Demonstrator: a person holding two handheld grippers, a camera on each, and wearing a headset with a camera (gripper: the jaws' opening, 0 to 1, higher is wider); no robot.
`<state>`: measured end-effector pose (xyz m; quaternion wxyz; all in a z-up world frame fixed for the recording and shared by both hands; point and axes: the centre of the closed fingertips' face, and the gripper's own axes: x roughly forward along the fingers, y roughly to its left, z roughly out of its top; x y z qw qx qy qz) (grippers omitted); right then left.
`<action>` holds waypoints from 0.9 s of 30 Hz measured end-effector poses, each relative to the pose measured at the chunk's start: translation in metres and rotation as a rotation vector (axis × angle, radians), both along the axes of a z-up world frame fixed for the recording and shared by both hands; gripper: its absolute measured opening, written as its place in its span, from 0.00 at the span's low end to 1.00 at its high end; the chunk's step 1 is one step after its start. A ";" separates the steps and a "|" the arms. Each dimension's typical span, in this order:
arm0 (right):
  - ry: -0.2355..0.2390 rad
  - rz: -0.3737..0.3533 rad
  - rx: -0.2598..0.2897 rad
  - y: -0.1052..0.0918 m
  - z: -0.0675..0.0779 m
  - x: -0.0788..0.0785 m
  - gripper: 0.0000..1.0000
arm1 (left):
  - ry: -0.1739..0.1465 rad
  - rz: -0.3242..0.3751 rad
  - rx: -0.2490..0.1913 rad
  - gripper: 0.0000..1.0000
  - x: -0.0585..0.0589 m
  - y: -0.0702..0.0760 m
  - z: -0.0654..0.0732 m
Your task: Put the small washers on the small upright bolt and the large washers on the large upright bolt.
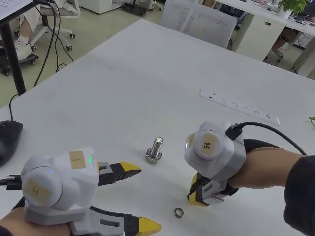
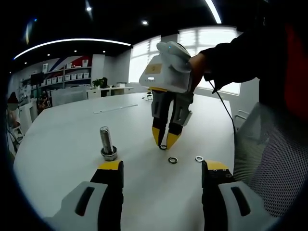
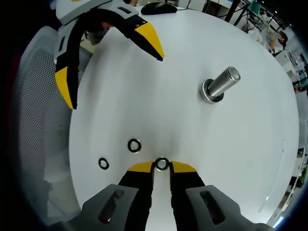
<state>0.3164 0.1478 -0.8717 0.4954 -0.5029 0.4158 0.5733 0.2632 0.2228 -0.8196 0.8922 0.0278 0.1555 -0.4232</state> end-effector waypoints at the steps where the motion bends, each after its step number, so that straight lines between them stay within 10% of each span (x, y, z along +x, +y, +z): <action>1: -0.002 -0.002 -0.002 -0.002 0.001 0.000 0.14 | 0.001 -0.002 0.000 0.65 0.000 0.000 0.000; 27: -0.002 -0.079 -0.017 -0.045 0.017 -0.007 0.14 | 0.002 -0.030 0.002 0.65 0.000 -0.007 -0.002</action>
